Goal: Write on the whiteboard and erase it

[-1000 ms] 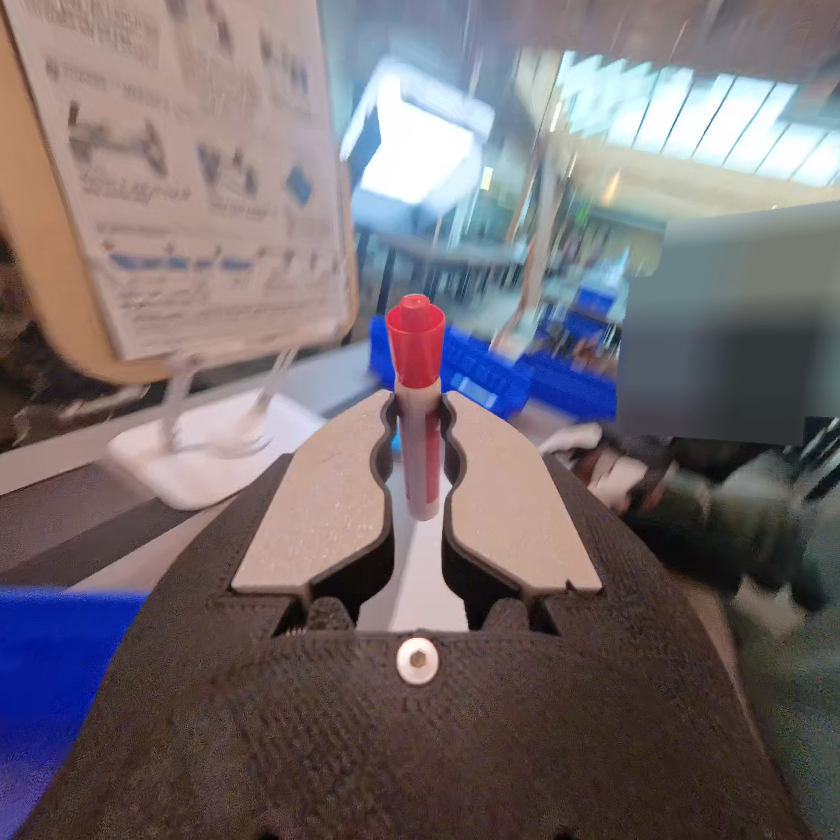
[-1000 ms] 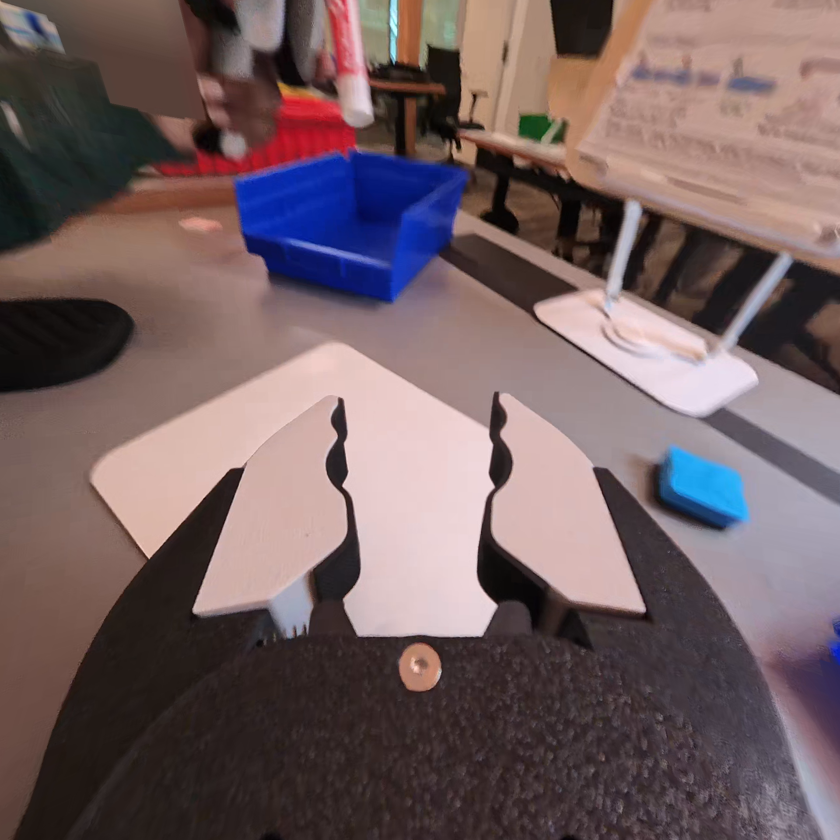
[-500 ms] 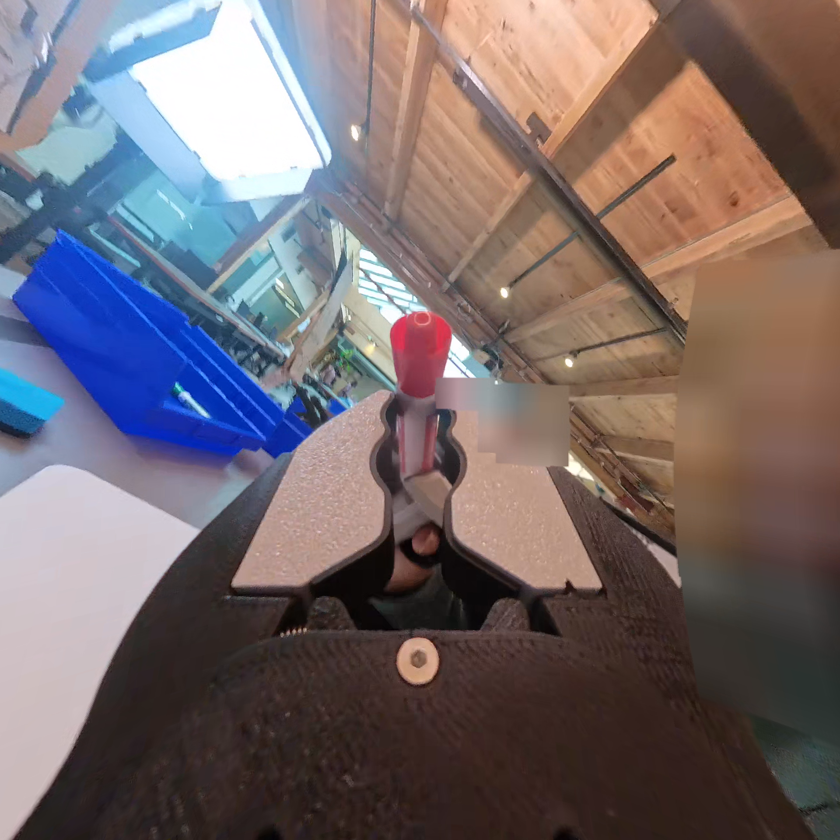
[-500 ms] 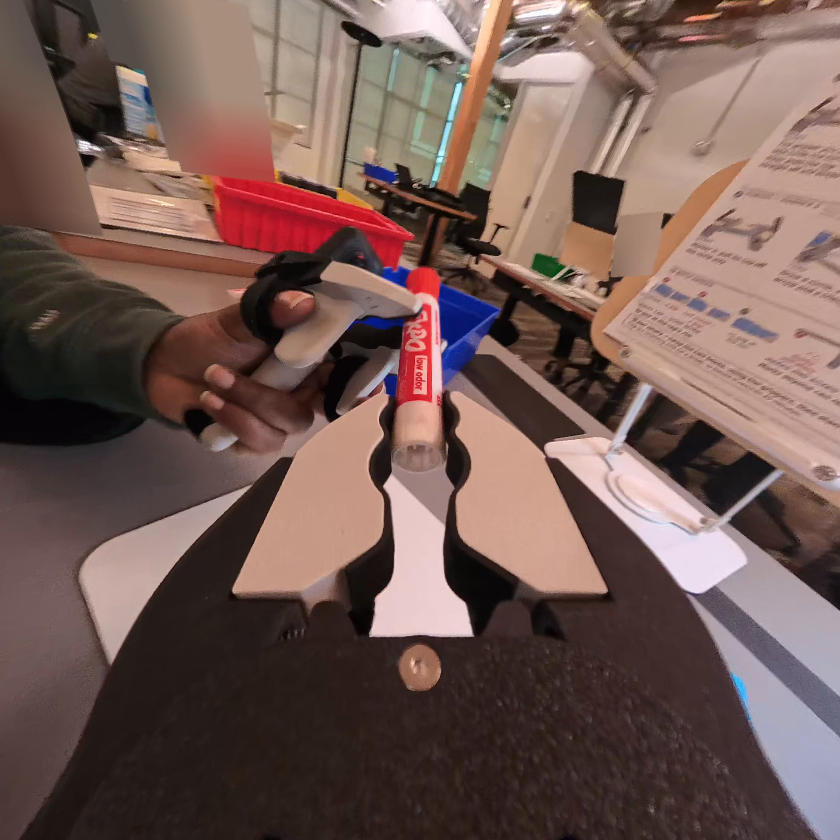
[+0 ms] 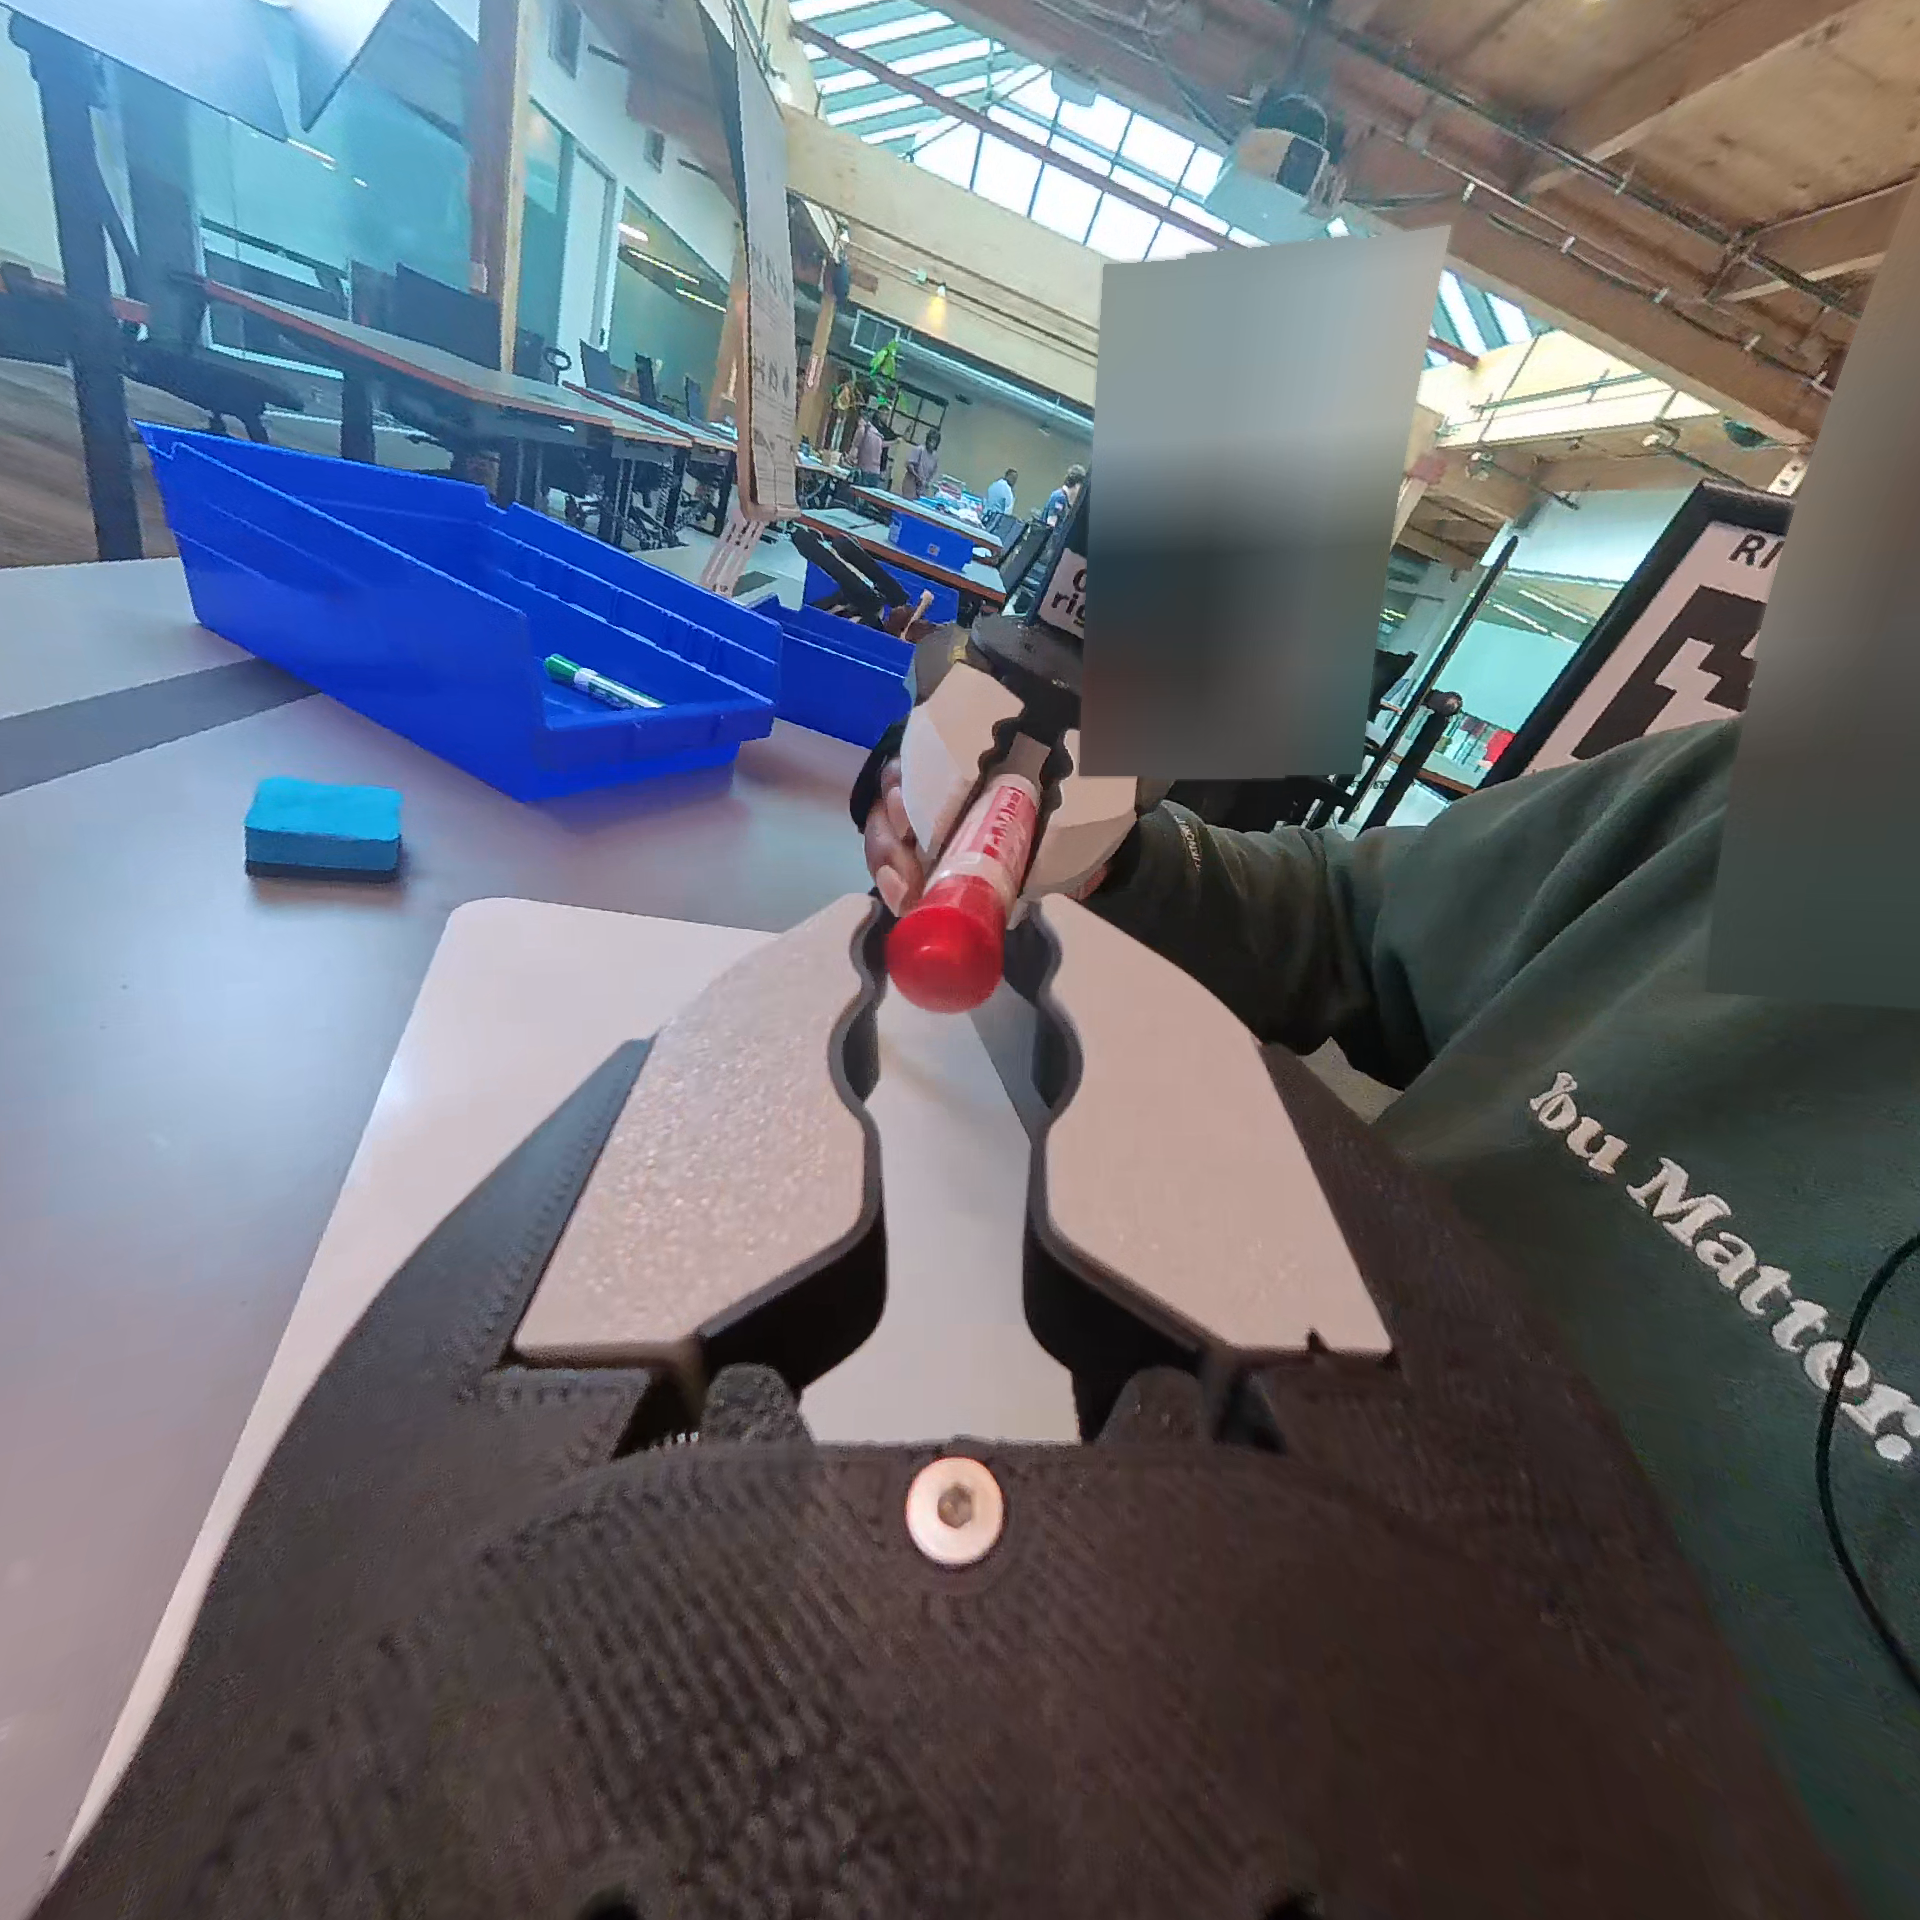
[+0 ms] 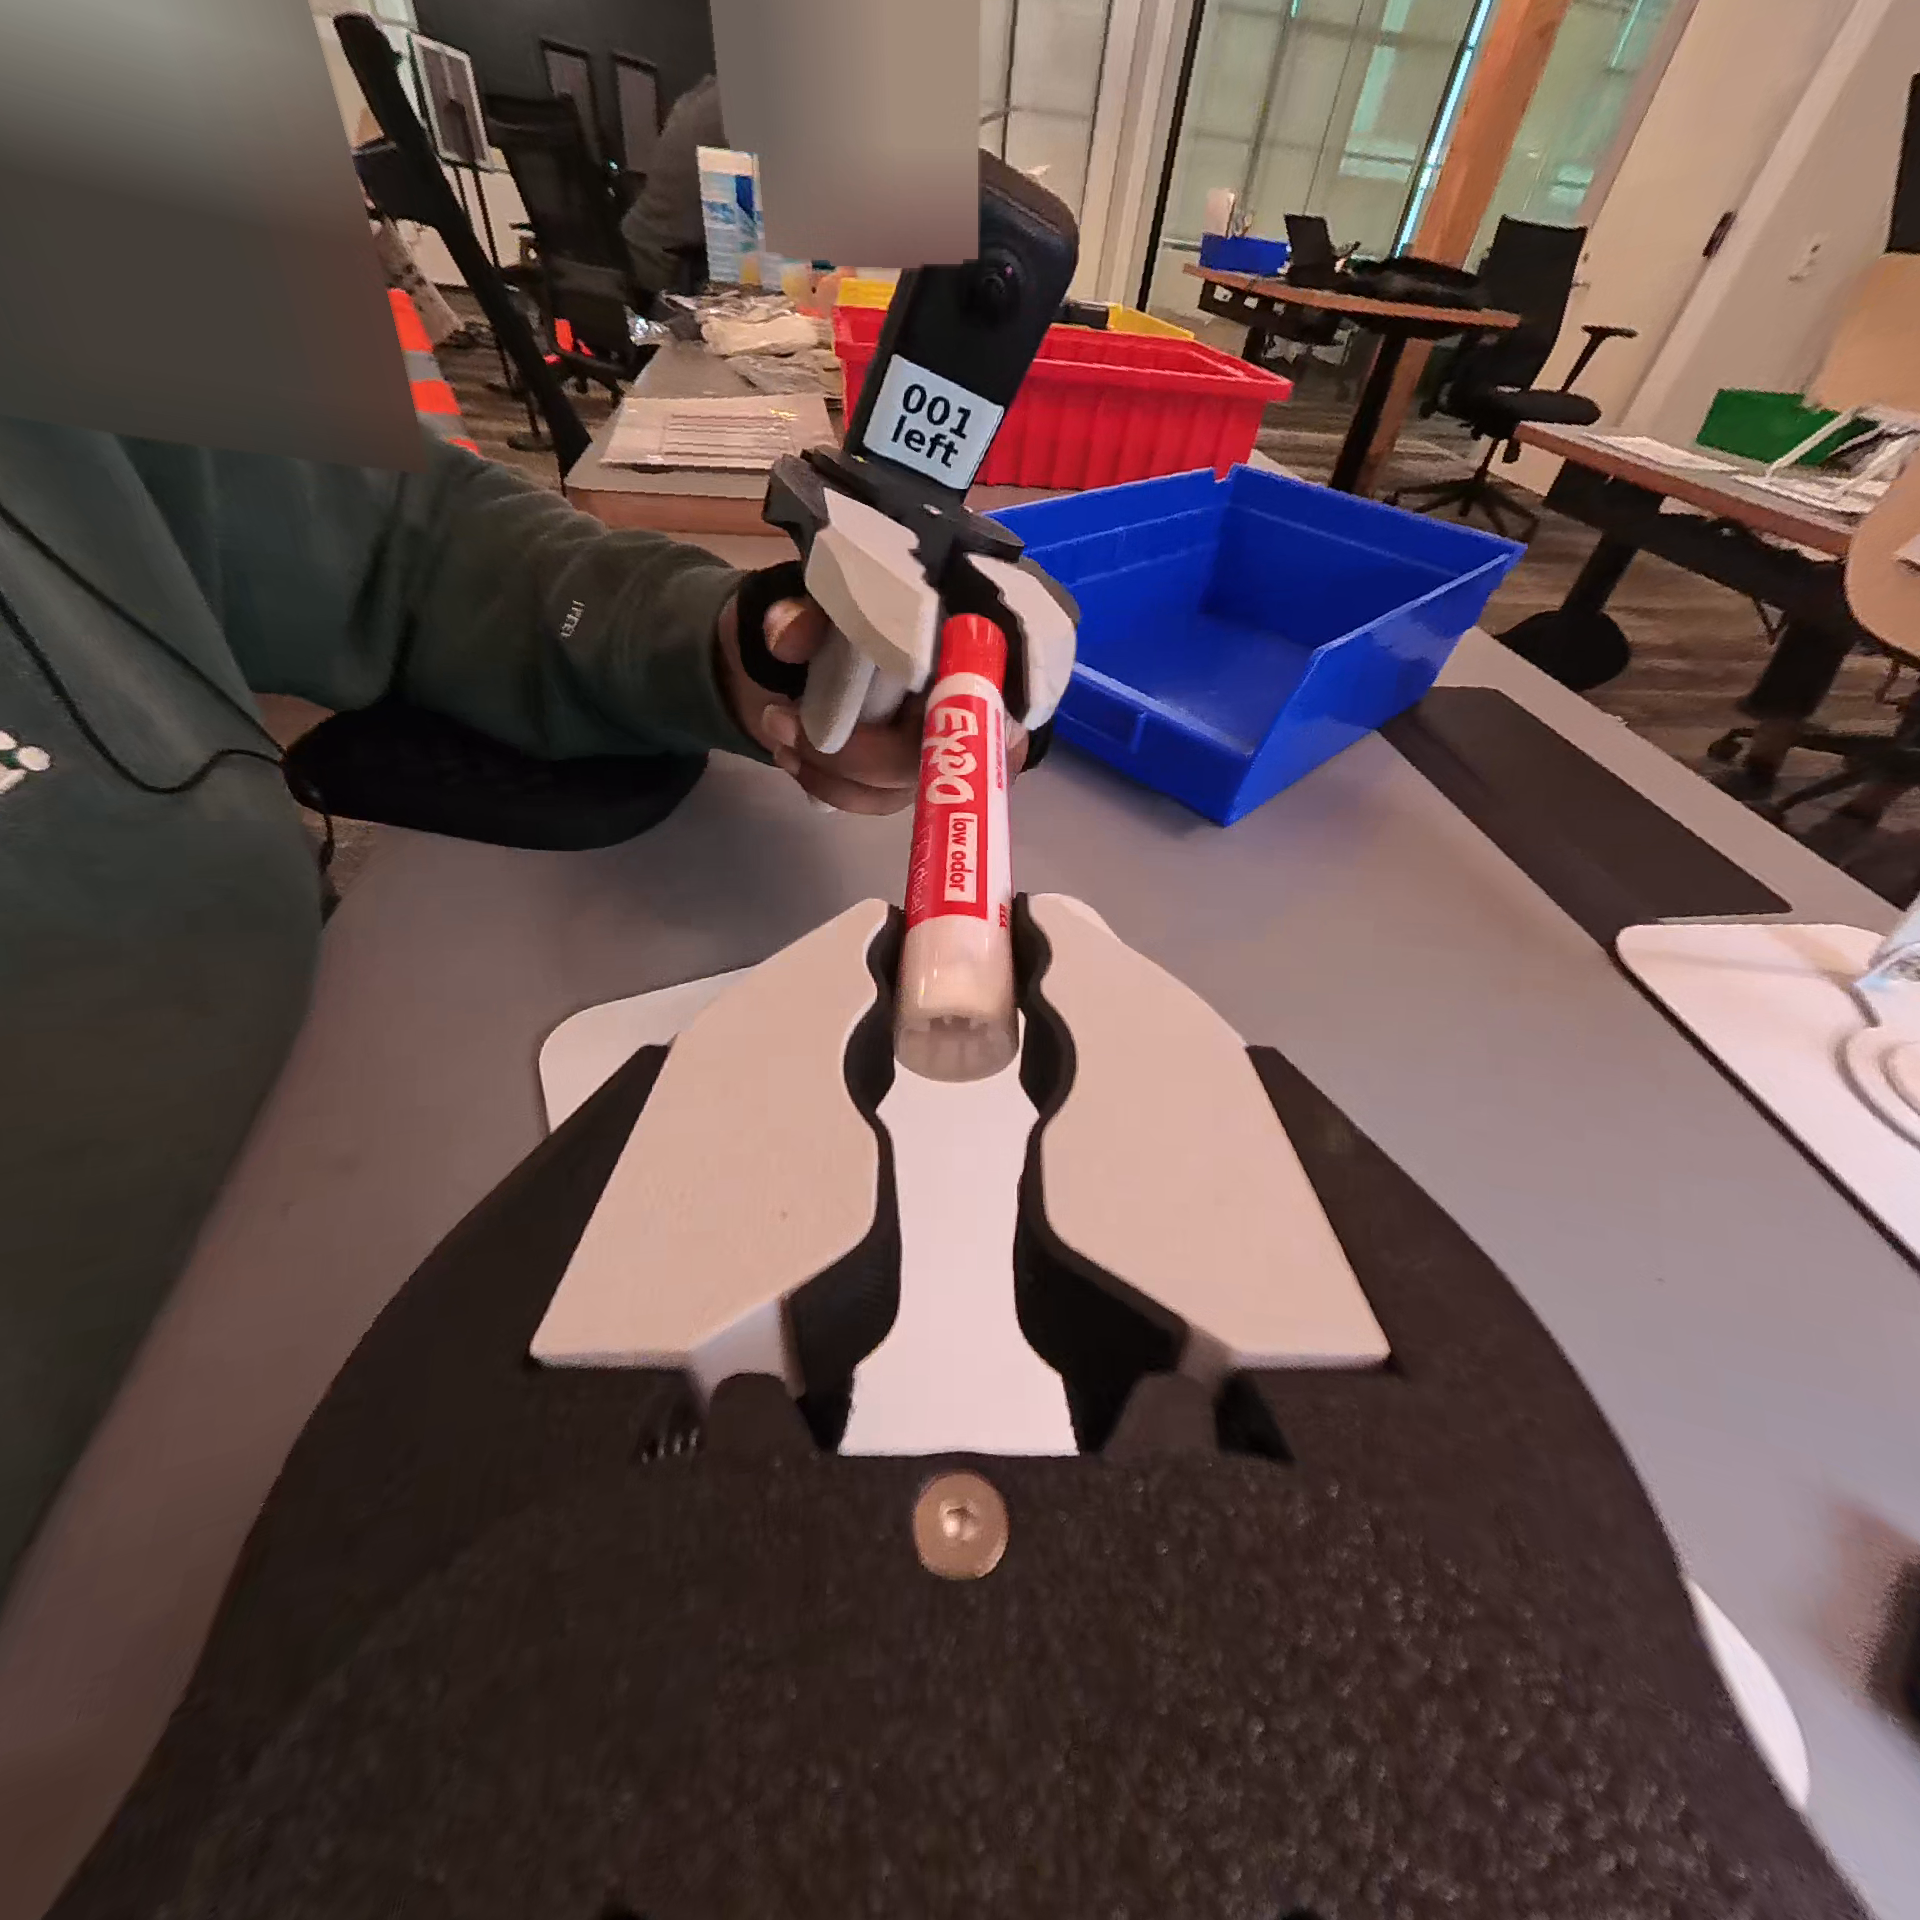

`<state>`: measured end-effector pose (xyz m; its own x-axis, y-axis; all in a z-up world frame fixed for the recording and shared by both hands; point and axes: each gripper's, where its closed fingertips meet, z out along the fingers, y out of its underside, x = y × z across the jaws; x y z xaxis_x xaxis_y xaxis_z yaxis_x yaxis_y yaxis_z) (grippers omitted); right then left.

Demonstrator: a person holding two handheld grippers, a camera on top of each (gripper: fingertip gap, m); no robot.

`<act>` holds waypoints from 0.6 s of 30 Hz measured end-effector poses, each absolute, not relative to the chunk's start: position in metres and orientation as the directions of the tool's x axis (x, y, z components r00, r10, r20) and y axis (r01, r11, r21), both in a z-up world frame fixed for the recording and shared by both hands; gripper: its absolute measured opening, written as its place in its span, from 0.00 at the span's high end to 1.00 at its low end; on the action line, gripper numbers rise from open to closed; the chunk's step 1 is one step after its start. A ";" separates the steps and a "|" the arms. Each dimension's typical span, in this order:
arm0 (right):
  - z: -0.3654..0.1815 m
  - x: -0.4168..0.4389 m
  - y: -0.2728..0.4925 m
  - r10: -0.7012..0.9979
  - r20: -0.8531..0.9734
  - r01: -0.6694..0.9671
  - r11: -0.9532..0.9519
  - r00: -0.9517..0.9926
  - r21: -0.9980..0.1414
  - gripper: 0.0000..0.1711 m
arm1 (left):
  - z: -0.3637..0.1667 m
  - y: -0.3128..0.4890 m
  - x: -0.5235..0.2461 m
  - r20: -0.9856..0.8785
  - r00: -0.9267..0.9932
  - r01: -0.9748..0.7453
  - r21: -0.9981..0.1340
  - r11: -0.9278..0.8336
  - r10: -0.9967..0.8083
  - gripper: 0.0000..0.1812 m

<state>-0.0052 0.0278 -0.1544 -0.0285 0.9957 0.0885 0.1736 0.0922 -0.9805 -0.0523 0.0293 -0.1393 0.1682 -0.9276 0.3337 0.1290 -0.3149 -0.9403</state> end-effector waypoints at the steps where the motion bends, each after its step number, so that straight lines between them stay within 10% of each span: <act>1: -0.156 -0.005 0.027 0.996 0.086 0.180 0.091 -0.031 -0.979 0.88 | -0.140 0.030 -0.053 0.331 0.169 0.130 -0.941 -0.312 -0.929 0.88; 9: -0.154 -0.006 0.028 0.998 0.066 0.130 0.068 -0.021 -0.989 0.88 | -0.144 0.027 -0.053 0.381 0.130 0.125 -0.922 -0.366 -0.916 0.89; 18: -0.148 -0.011 0.033 0.983 0.163 0.135 0.151 0.081 -0.979 0.66 | -0.146 0.034 -0.054 0.587 0.019 0.276 -0.781 -0.560 -0.809 0.89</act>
